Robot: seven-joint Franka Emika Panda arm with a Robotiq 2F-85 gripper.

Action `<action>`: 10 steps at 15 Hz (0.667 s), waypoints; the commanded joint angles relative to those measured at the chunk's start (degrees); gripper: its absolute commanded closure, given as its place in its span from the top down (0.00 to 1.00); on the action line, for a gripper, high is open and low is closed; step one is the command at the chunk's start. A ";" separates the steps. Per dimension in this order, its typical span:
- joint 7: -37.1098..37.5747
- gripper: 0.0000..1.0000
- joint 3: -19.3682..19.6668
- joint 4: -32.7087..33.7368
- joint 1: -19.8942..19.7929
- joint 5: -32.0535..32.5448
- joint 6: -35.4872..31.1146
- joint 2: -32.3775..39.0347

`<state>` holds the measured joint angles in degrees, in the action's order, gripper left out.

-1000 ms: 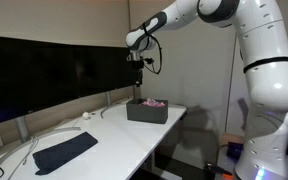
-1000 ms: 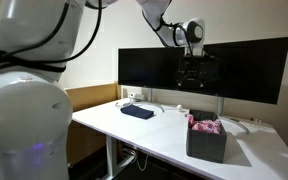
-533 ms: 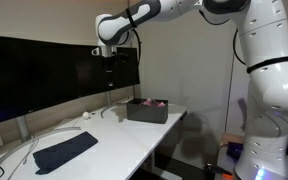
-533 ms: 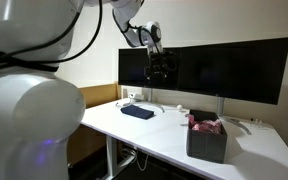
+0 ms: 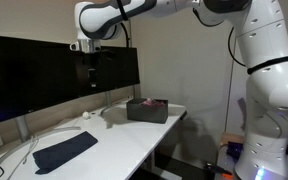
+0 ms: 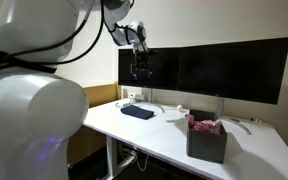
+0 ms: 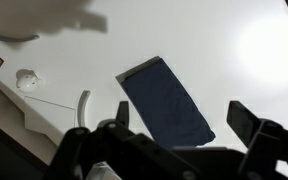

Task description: Put the pink and blue cloth in the grey box

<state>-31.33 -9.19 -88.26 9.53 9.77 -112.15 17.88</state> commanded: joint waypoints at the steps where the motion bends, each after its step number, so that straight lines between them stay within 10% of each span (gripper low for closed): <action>1: 0.06 1.00 -0.42 0.34 -0.47 0.17 0.24 0.20; 10: 6.06 1.00 -1.81 7.94 4.78 0.60 0.60 21.73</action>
<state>-26.93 -10.30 -88.09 12.67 9.66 -113.42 32.14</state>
